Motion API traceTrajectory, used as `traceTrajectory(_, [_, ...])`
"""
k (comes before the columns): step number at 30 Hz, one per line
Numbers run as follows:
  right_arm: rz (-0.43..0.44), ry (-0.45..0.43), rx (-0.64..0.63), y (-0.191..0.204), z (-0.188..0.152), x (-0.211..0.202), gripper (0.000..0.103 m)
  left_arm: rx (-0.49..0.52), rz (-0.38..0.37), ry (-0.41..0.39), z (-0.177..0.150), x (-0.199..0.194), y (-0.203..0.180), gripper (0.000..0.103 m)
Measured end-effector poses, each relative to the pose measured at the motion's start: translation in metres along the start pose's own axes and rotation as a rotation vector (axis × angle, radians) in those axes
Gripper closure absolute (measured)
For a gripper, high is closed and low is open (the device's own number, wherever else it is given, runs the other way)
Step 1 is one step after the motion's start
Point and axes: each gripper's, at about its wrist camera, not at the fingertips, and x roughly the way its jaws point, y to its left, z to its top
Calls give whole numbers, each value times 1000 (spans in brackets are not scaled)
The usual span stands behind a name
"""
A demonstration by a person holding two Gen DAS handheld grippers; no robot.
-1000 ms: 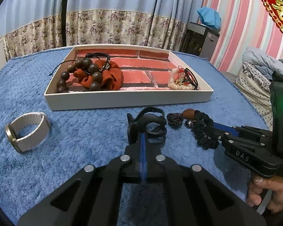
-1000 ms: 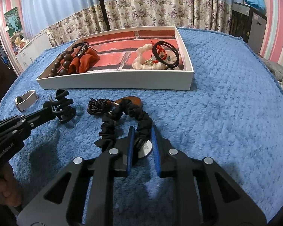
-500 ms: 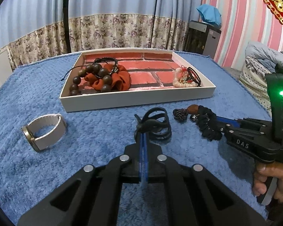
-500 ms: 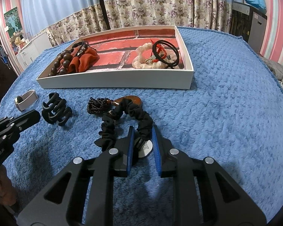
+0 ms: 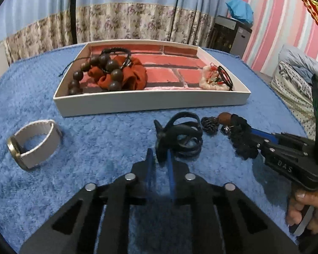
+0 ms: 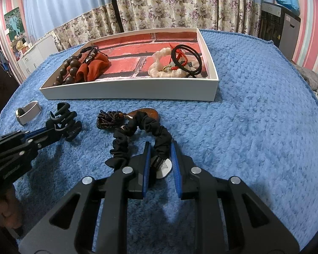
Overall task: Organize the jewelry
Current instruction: 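Lift the claw clip with the left tool while the right tool lifts the black scrunchie, then carry the claw clip over the tray with the left tool while the right tool carries the scrunchie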
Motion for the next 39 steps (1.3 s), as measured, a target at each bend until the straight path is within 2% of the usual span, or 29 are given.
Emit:
traceTrajectory(6, [7,-11,10,-3,1,0,85,6,1,-43,0,-8,-3,99])
traceTrajectory(21, [29,-125,8,4,6,-39,88,1,-18,-121,5,-43,0,99])
traceTrajectory(30, [33,-213,-14,10,21,-75,89,4,6,-180,17,-69,0,99])
traceTrajectory(39, [24,-287,-48,22,42,-96,89,18,45,-244,42,-88,7,99])
